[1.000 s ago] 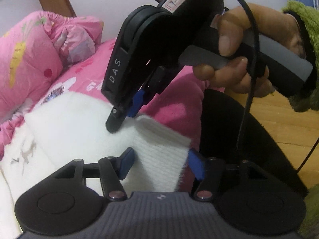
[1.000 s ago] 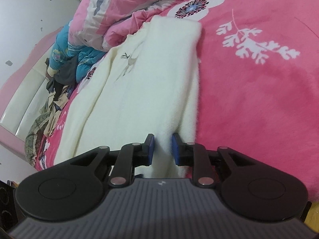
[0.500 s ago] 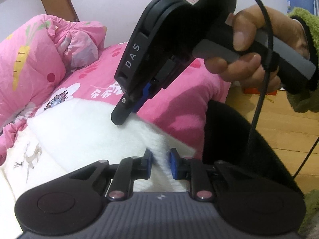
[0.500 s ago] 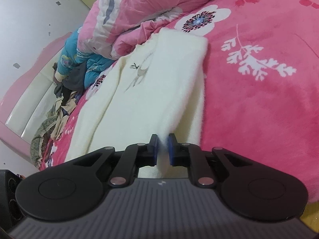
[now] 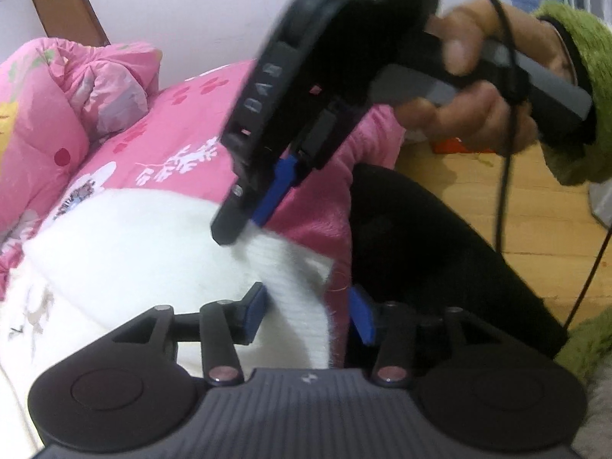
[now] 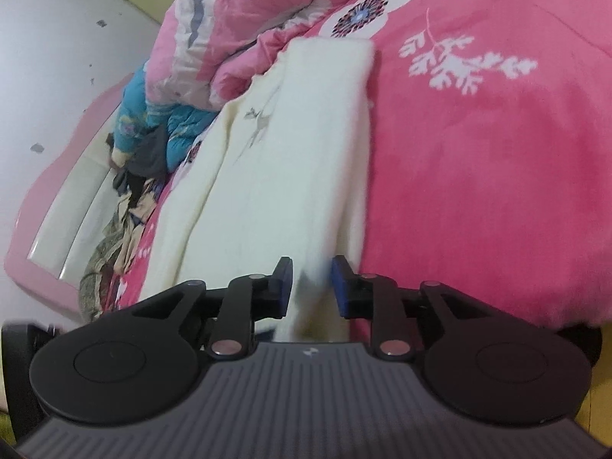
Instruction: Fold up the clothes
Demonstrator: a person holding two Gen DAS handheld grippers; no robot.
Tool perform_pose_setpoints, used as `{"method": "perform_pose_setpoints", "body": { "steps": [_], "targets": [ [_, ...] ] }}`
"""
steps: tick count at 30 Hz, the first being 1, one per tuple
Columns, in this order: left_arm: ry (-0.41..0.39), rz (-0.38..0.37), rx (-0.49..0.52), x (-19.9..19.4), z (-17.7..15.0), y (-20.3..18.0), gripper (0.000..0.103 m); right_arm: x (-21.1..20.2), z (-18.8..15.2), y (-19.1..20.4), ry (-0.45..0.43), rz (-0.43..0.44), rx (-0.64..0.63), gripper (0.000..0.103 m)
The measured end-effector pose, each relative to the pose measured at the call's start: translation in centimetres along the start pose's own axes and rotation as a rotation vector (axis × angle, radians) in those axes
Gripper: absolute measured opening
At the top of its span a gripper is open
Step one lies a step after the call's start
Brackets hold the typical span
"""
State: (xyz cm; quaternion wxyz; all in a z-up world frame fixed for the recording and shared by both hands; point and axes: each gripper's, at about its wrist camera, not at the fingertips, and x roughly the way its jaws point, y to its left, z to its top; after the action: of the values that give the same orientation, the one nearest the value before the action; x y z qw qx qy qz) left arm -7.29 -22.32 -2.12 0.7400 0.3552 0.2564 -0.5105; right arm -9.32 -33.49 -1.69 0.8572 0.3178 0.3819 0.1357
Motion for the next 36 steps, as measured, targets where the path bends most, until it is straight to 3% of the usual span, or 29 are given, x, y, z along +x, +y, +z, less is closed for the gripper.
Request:
{"method": "perform_pose_setpoints", "body": {
  "steps": [5,10,16,20,27,31,35,36],
  "targets": [
    [0.014,-0.031,-0.007,0.0,-0.7,0.3,0.054,0.6,-2.0,0.5,0.085,0.034,-0.007,0.023],
    [-0.003,-0.046,0.015,0.1,-1.1,0.7,0.054,0.4,-4.2,1.0,0.149,-0.025,-0.029,0.020],
    [-0.021,-0.077,0.005,0.1,-1.5,1.2,0.055,-0.6,-5.2,0.5,0.114,-0.064,0.019,0.011],
    [-0.040,-0.092,-0.031,-0.9,-1.8,2.1,0.056,-1.4,-6.0,0.0,0.119,-0.166,0.025,0.011],
    [-0.081,-0.083,-0.084,-2.8,-2.3,3.0,0.058,-4.7,-4.5,3.7,-0.063,-0.227,-0.108,0.013],
    [-0.048,-0.071,-0.139,-1.2,-2.8,3.5,0.058,-2.7,-3.3,5.5,-0.144,-0.203,-0.232,0.013],
    [-0.074,-0.109,-0.223,-1.7,-3.8,4.5,0.058,0.4,-2.3,4.1,-0.096,-0.262,-0.243,0.014],
    [-0.075,-0.122,-0.245,-2.1,-4.0,4.9,0.058,1.0,-2.1,3.5,-0.072,-0.288,-0.227,0.018]
  ]
}}
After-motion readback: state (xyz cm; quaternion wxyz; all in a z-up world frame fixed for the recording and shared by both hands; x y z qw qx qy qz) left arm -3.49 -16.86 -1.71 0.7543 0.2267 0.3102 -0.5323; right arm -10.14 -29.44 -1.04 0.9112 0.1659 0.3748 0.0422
